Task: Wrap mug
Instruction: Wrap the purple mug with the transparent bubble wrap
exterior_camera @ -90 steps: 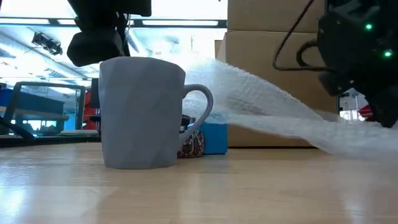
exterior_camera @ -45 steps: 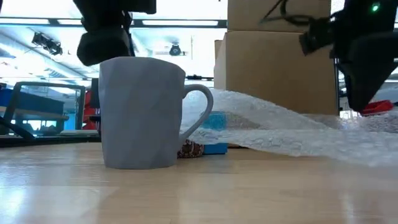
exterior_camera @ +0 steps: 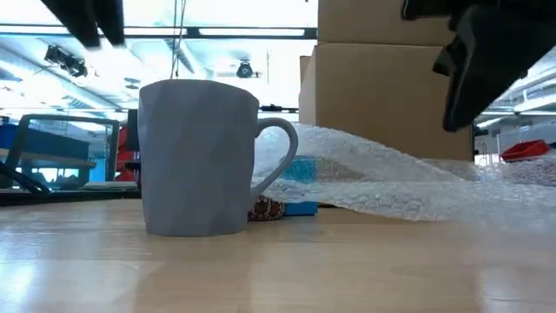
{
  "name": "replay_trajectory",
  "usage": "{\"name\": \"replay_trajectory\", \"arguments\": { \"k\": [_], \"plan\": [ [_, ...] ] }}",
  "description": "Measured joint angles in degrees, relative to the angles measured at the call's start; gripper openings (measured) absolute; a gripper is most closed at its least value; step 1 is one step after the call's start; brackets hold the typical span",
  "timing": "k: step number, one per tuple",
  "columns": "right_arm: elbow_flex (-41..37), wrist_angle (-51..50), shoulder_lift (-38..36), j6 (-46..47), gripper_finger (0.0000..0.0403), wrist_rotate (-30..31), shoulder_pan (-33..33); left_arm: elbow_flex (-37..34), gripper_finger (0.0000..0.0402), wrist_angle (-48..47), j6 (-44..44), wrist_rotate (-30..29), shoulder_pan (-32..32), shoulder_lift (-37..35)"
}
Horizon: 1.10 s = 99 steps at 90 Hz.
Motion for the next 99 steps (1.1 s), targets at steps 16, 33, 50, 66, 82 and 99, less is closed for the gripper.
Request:
{"name": "replay_trajectory", "arguments": {
  "k": [16, 33, 50, 66, 82, 99],
  "plan": [
    [0.0, 0.0, 0.0, 1.0, 0.0072, 4.2, 0.6, 5.8, 0.0167, 11.1, 7.7, 2.3, -3.1, -0.4],
    [0.0, 0.1, 0.0, 2.0, 0.0072, 7.8, 1.7, 4.7, 0.0167, 27.9, 18.9, 10.7, -2.5, -0.2],
    [0.0, 0.7, 0.0, 2.1, 0.0072, 12.7, 3.3, 2.2, 0.0167, 31.0, 19.0, 11.3, 1.7, 0.0],
    [0.0, 0.6, 0.0, 2.0, 0.0072, 13.7, 4.0, -2.8, 0.0167, 36.0, 20.4, 20.1, 5.4, 0.0],
    [0.0, 0.6, 0.0, 1.9, 0.0072, 14.6, 4.0, -8.5, 0.0167, 40.6, 20.8, 17.2, 8.2, 0.0],
    [0.0, 1.4, 0.0, 1.9, 0.0072, 15.0, 4.0, -11.5, 0.0168, 41.1, 21.5, 15.2, 10.4, 0.0]
  ]
}}
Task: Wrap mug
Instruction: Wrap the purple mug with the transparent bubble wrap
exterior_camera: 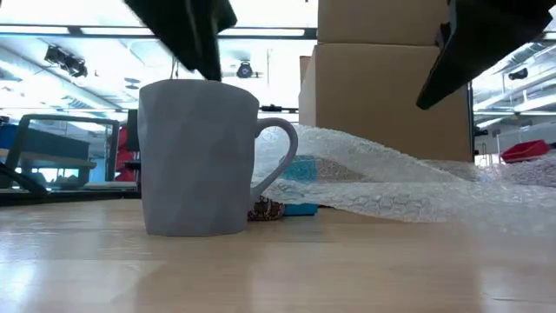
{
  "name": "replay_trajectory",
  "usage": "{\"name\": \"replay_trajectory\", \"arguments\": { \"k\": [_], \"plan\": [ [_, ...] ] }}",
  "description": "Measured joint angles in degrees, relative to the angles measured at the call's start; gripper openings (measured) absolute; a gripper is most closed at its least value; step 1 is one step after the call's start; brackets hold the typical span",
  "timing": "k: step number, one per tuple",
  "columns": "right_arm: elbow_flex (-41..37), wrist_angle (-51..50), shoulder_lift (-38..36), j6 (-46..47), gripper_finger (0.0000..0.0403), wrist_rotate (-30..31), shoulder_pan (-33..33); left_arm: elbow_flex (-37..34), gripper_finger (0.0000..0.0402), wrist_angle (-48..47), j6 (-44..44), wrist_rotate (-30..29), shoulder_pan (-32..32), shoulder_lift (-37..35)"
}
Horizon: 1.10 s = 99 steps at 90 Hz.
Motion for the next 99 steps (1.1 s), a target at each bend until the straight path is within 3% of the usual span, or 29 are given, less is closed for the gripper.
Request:
{"name": "replay_trajectory", "arguments": {
  "k": [24, 41, 51, 61, 73, 99],
  "plan": [
    [0.0, 1.4, 0.0, 0.0, 0.0072, 0.5, 0.0, -5.3, 0.0168, 5.6, 1.0, 2.7, 1.2, 0.0],
    [-0.9, 7.5, 0.0, -5.2, 0.0072, 6.4, 0.0, -6.3, 0.0165, 7.4, -0.9, 0.6, 2.4, 0.0],
    [-2.1, 10.6, 0.0, -6.8, 0.0072, 8.8, -0.2, -6.3, 0.0143, 7.4, -4.1, 0.9, 3.1, 0.0],
    [-3.4, 12.6, 0.0, -7.7, 0.0072, 7.2, -0.7, -6.3, 0.0091, 7.2, -3.7, 0.9, 3.1, 0.0],
    [-5.5, 21.6, 0.0, -12.0, 0.0072, 5.0, -1.6, -6.3, 0.0017, 7.0, -0.9, 0.9, 3.1, 0.0],
    [-9.3, 39.7, 0.0, -22.9, 0.0096, -2.9, -3.5, -4.4, 0.0007, 7.2, 0.7, 0.6, 0.7, -0.1]
  ]
}}
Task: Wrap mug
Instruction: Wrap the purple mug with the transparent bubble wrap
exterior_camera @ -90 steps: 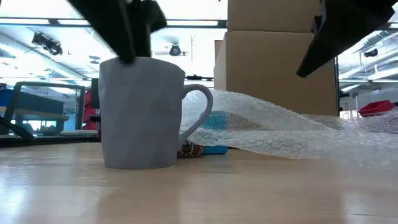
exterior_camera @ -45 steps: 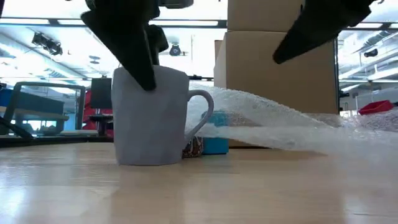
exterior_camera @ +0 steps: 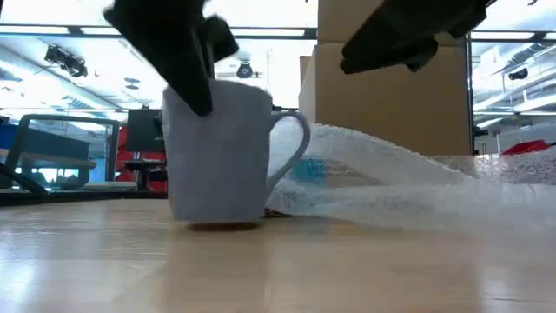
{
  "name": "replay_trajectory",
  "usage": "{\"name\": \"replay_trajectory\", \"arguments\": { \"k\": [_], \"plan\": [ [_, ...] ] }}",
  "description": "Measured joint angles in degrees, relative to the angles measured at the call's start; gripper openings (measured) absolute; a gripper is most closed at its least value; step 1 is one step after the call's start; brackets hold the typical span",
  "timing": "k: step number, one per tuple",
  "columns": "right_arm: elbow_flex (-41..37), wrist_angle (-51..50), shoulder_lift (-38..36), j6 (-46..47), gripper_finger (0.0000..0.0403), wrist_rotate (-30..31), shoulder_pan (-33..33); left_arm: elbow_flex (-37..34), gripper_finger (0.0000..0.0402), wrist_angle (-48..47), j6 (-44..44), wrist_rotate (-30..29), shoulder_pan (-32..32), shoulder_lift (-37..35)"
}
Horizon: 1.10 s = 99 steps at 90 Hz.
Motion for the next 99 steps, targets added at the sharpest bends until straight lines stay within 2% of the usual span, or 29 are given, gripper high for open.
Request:
{"name": "replay_trajectory", "arguments": {
  "k": [31, 50, 71, 99],
  "plan": [
    [-2.5, 6.9, 0.0, 0.8, 0.0174, -0.8, -1.1, 2.4, 0.0004, 0.4, 0.0, -2.2, -2.0, 0.0],
    [-5.4, 8.6, 0.0, 3.6, 0.0187, -2.5, -2.7, 2.4, 0.0004, 4.6, 2.3, -3.7, -2.0, 0.0],
    [-8.6, 16.6, 0.0, 3.5, 0.0159, -5.7, -3.6, 2.4, 0.0004, 7.7, 4.5, -4.0, -1.9, 0.0],
    [-8.7, 17.2, 0.0, 2.0, 0.0063, -6.4, -3.6, 2.4, 0.0005, 10.4, 4.7, -4.4, -1.9, 0.0]
  ]
}}
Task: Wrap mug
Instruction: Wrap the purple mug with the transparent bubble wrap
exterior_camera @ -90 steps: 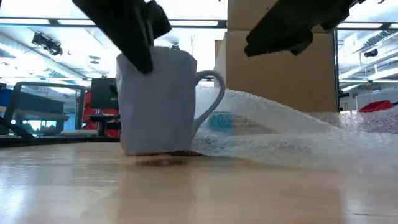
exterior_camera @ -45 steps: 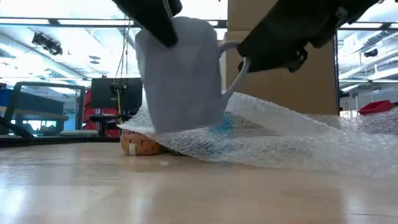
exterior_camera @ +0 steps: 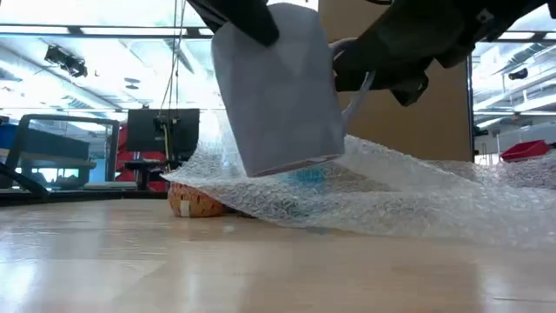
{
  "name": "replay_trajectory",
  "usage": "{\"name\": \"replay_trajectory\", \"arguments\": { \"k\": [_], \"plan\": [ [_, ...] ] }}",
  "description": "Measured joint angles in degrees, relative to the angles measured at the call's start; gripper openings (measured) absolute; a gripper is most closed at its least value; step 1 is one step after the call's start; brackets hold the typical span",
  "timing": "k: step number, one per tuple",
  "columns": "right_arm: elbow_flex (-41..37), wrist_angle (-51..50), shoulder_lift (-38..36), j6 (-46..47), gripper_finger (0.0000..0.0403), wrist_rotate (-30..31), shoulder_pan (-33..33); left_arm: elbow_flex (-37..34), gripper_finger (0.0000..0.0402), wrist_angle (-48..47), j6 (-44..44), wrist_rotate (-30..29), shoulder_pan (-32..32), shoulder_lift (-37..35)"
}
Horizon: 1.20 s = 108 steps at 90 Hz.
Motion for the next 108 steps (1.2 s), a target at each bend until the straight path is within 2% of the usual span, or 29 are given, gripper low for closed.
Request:
{"name": "replay_trajectory", "arguments": {
  "k": [17, 48, 61, 73, 84, 89, 97, 108],
  "plan": [
    [0.0, -0.2, 0.0, -0.5, 0.0016, -0.4, 0.0, 0.0, 0.0006, 0.0, -0.2, -0.6, 0.5, 0.0],
    [-0.1, -0.1, 0.0, 0.9, 0.0021, 0.3, 0.0, 0.2, 0.0041, 0.1, 1.7, -1.5, 0.9, 0.0],
    [-0.1, -0.1, 0.0, 0.8, 0.0014, 1.0, -0.2, 4.2, 0.0055, -6.4, 0.6, -2.0, 1.1, 0.0],
    [-0.1, -0.6, 0.0, 0.7, 0.0014, 1.2, -0.2, 10.3, 0.0062, -19.0, -1.9, -2.2, 0.8, 0.0],
    [-0.1, -3.8, -0.8, 0.7, 0.0014, 1.3, 0.6, 12.8, 0.0062, -27.8, -6.6, -10.7, 0.1, -0.2],
    [-0.1, -6.0, -2.2, 1.3, 0.0014, 2.1, 1.2, 12.4, 0.0062, -30.0, -8.1, -12.1, 0.2, -0.2],
    [0.0, -11.0, -5.4, 2.9, 0.0014, 5.1, 2.6, 9.5, 0.0062, -28.6, -9.8, -11.0, 0.6, -0.2],
    [0.0, -20.6, -10.1, 6.2, 0.0013, 9.1, 4.5, 3.9, 0.0062, -20.1, -9.4, -10.7, 1.5, -0.1]
  ]
}}
